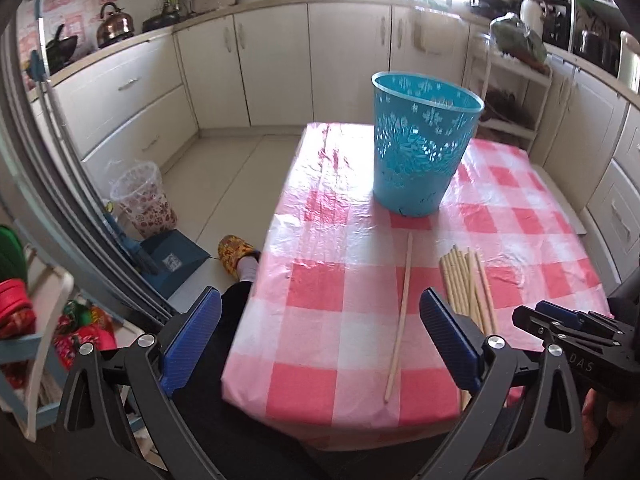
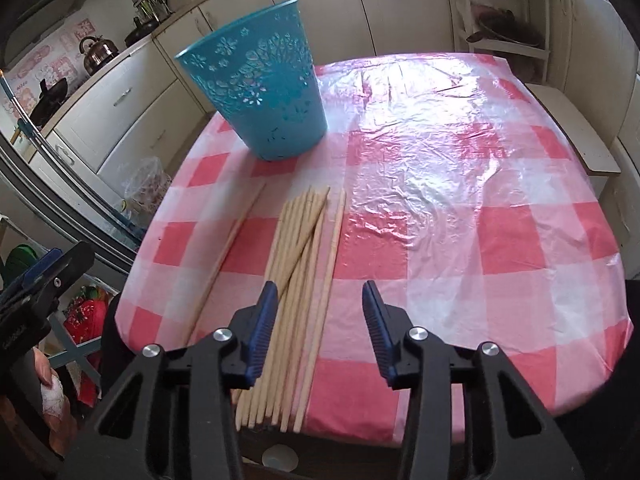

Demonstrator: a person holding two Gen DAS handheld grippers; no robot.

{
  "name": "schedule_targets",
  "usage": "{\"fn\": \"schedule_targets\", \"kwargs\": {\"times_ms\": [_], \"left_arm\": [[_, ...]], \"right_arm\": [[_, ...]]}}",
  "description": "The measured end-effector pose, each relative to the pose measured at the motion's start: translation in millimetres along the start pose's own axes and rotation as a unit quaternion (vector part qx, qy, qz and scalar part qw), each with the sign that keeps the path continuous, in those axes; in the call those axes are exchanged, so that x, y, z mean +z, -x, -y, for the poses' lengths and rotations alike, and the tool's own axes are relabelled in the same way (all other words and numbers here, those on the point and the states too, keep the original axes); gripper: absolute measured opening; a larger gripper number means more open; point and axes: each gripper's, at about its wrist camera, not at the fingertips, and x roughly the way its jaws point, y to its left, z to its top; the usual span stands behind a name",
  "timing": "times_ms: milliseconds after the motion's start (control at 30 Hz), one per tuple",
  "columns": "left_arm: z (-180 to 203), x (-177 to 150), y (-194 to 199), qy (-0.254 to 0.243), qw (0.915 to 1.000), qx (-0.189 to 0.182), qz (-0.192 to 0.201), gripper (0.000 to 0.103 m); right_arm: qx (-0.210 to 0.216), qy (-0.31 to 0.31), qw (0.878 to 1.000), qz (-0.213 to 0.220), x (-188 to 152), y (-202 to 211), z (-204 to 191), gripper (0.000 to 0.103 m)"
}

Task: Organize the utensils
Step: 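Lower the right gripper onto one wooden chopstick and close on it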

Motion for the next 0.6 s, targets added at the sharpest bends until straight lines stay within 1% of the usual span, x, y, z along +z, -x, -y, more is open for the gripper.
{"fn": "schedule_targets", "kwargs": {"times_ms": [67,133,267,300,400,433,467,567,600], "left_arm": [[5,7,-25,0.002,0.9999,-0.006,-0.015,0.096],[11,12,-44,-0.003,0.9997,-0.008,-0.023,0.095],[33,21,-76,-0.03,0.9987,-0.015,-0.037,0.091],[39,23,-84,-0.039,0.9982,-0.018,-0.041,0.089],[56,27,-105,-0.06,0.9963,-0.024,-0.057,0.08],[61,28,-111,-0.067,0.9957,-0.024,-0.059,0.078],[67,29,-117,-0.076,0.9949,-0.025,-0.062,0.077],[80,33,-134,-0.098,0.9922,-0.021,-0.075,0.068],[82,34,-138,-0.103,0.9913,-0.02,-0.079,0.064]], "right_arm": [[0.0,-0.003,1.0,0.004,5,-13,-1,0.039],[0.001,-0.005,1.0,0.008,11,-28,-1,0.033],[-0.014,0.01,1.0,0.004,17,-44,-1,0.026],[-0.017,0.015,1.0,0.008,18,-45,-1,0.025],[-0.029,0.034,0.999,0.019,21,-48,-3,0.021],[-0.033,0.042,0.998,0.02,21,-47,-3,0.017],[-0.034,0.049,0.998,0.021,22,-47,-3,0.014],[-0.031,0.075,0.996,0.019,25,-47,-1,0.007],[-0.026,0.081,0.996,0.018,26,-47,1,0.007]]}}
